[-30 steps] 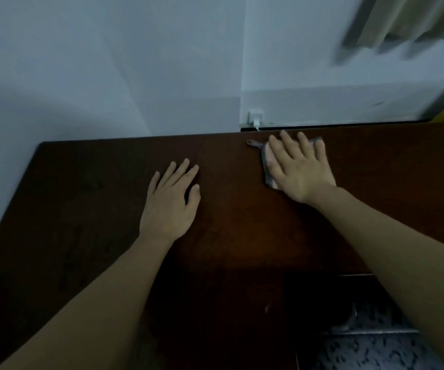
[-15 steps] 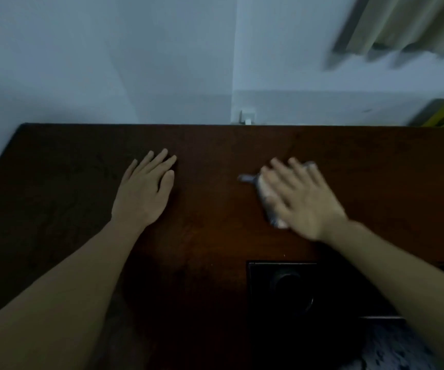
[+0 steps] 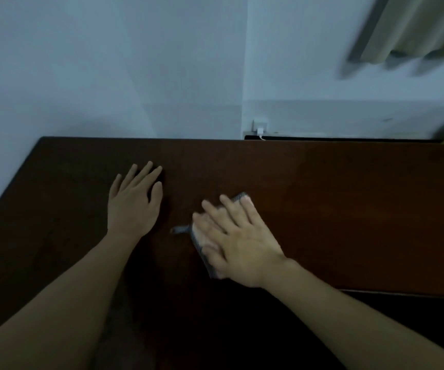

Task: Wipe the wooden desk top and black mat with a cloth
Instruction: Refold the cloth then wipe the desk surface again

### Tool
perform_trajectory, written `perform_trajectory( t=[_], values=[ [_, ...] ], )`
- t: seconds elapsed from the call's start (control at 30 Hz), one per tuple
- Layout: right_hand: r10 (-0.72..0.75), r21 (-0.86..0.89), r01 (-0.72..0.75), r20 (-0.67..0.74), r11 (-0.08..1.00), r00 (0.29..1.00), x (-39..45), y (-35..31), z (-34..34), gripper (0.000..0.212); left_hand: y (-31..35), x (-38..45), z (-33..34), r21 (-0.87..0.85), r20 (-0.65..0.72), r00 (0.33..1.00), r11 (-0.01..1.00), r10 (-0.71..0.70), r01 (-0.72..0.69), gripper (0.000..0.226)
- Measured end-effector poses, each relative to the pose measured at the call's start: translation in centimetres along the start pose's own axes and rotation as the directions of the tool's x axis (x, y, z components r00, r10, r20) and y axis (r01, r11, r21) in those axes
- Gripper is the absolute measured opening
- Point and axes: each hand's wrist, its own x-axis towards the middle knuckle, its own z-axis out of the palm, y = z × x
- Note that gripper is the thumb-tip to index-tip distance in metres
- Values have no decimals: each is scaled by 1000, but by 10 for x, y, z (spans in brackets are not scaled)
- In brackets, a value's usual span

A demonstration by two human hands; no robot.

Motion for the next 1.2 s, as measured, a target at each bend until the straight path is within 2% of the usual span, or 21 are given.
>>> perform_trajectory(
  t=[0.07, 0.1, 0.13, 0.27, 0.37, 0.43, 0.7, 0.83, 0.93, 1.07, 1.2],
  values=[
    [-108, 3, 108, 26, 994, 994, -6, 18, -5, 63, -1, 1, 0, 13, 8, 1000, 1000, -11, 11, 63],
    [-112, -14, 113, 26, 994, 993, -4, 33, -7, 63, -1, 1, 1, 21, 13, 1000, 1000, -11, 11, 63],
    [-80, -42, 80, 14, 996, 997, 1, 50, -9, 65, -1, 2, 1, 28, 19, 1000, 1000, -11, 11, 62],
    [215, -57, -219, -67, 974, 974, 42, 112, -22, 71, -3, 4, 2, 33, 29, 1000, 999, -4, 3, 61],
    [353, -1, -354, -93, 935, 931, 77, 115, -28, 64, -3, 4, 2, 10, 18, 1000, 1000, 21, -22, 61],
    [374, 13, -375, -110, 927, 921, 94, 94, -29, 63, -2, 3, 2, 11, 15, 1000, 1000, 19, -19, 60],
    [140, 2, -140, -76, 990, 987, 83, -3, -16, 64, -1, 1, -1, -17, -18, 1000, 1000, 25, -25, 64],
    [29, -11, -29, -57, 1000, 998, 52, -7, -8, 64, -2, 1, -3, -51, 0, 999, 997, 54, -54, 66],
    [27, -35, -28, -27, 999, 999, 43, 9, -10, 63, -3, 2, -3, -92, 25, 996, 993, 81, -78, 67],
    [217, -62, -223, -87, 973, 972, 73, 42, -17, 63, -4, 3, -4, -129, 46, 990, 984, 131, -124, 70],
    [475, 54, -472, -119, 880, 872, 121, 52, -26, 62, -5, 2, -6, -190, 26, 990, 973, 139, -131, 70]
  ],
)
